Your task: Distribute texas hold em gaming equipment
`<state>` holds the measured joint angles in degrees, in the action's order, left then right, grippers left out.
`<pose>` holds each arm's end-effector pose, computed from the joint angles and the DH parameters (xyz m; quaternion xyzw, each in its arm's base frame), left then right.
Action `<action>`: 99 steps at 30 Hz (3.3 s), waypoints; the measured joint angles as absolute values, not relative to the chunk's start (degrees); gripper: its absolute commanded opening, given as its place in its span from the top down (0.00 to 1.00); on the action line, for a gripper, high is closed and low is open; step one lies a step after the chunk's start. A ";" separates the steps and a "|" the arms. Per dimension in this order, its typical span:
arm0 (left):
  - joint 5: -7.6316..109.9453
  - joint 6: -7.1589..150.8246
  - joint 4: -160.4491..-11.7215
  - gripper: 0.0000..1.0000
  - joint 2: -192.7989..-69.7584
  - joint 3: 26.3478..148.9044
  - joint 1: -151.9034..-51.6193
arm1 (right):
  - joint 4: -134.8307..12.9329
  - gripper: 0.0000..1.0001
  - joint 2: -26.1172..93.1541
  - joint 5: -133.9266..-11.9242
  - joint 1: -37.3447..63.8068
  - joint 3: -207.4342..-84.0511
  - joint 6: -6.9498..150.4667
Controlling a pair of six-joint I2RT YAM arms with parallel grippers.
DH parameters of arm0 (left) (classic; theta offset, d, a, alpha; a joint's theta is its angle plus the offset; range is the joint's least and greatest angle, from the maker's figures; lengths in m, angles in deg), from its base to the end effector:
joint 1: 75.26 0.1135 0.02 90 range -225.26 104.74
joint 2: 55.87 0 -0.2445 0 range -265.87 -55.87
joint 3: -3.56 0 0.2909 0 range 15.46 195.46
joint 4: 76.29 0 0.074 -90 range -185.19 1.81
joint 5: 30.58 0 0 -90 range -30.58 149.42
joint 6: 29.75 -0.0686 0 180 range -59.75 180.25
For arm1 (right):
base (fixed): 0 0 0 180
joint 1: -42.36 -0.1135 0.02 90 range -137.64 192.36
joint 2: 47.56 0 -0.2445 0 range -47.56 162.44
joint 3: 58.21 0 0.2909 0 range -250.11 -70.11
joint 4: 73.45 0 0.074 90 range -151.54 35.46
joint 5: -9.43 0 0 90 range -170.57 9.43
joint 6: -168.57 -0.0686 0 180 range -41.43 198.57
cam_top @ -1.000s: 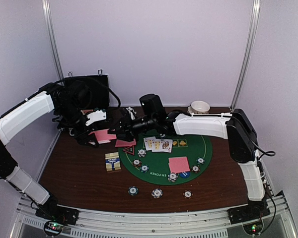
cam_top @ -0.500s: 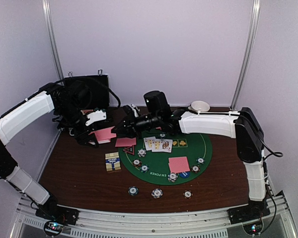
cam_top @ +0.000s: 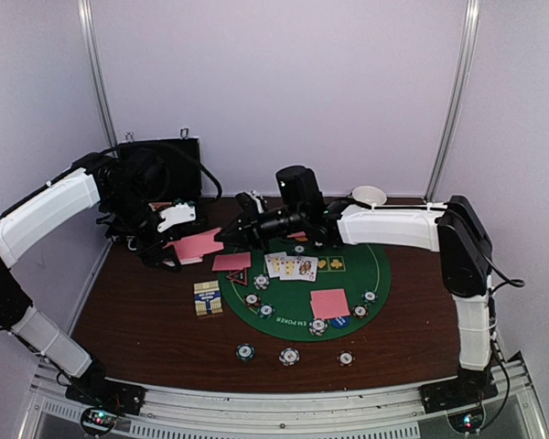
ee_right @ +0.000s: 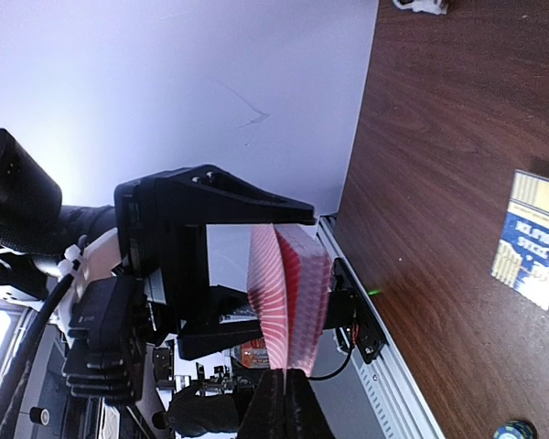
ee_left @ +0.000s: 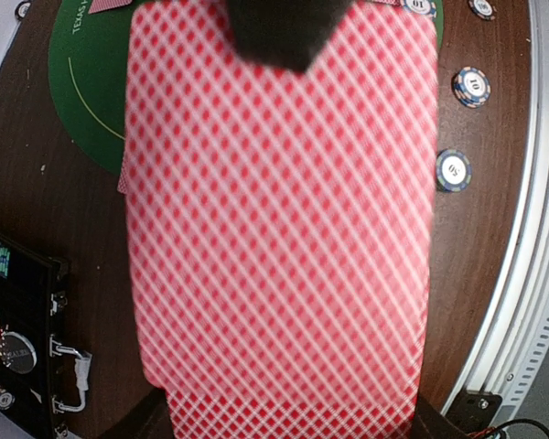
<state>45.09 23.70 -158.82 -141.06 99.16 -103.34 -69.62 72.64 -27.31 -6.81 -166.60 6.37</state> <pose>0.2820 -0.1697 0.2760 0.5403 0.8180 -0.1115 0.1629 0.3105 0.4434 0.2343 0.1232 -0.7520 -0.6459 0.0469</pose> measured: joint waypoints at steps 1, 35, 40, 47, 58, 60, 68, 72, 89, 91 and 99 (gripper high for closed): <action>45.22 23.70 -158.86 1.00 -141.06 99.16 -103.34 | -69.60 1.00 71.83 -27.31 -6.09 -165.33 6.39; 46.34 23.65 -159.02 1.00 -141.06 99.16 -103.34 | -48.51 1.00 61.47 -35.49 23.44 -141.72 36.95; 46.31 23.65 -159.04 1.00 -141.06 99.16 -103.34 | -47.94 1.00 63.07 -38.39 23.55 -141.70 39.02; 46.31 23.65 -159.04 1.00 -141.06 99.16 -103.34 | -47.98 0.92 64.79 -40.91 23.59 -141.70 40.12; 46.05 23.68 -159.34 1.00 -141.06 99.16 -103.34 | -43.74 0.54 64.51 -47.49 23.62 -141.70 43.29; 45.86 23.68 -159.41 1.00 -141.06 99.16 -103.34 | -42.15 0.49 62.85 -49.13 23.55 -141.70 44.03; 45.05 23.70 -159.48 1.00 -141.13 99.27 -103.34 | -40.24 0.23 54.43 -51.88 16.73 -144.89 42.30; 44.63 23.74 -159.45 1.00 -141.63 99.51 -103.34 | -43.89 0.09 54.02 -50.02 7.35 -148.67 37.65; 43.63 24.22 -159.04 1.00 -141.93 99.53 -103.34 | -62.60 0.01 70.10 -38.52 -10.83 -162.90 17.93; 43.50 24.22 -158.99 1.00 -141.93 99.53 -103.34 | -62.98 0.02 71.31 -37.93 -11.20 -164.02 17.01; 42.91 24.22 -158.93 1.00 -141.91 99.53 -103.32 | -64.81 0.05 76.05 -35.79 -11.77 -170.33 13.67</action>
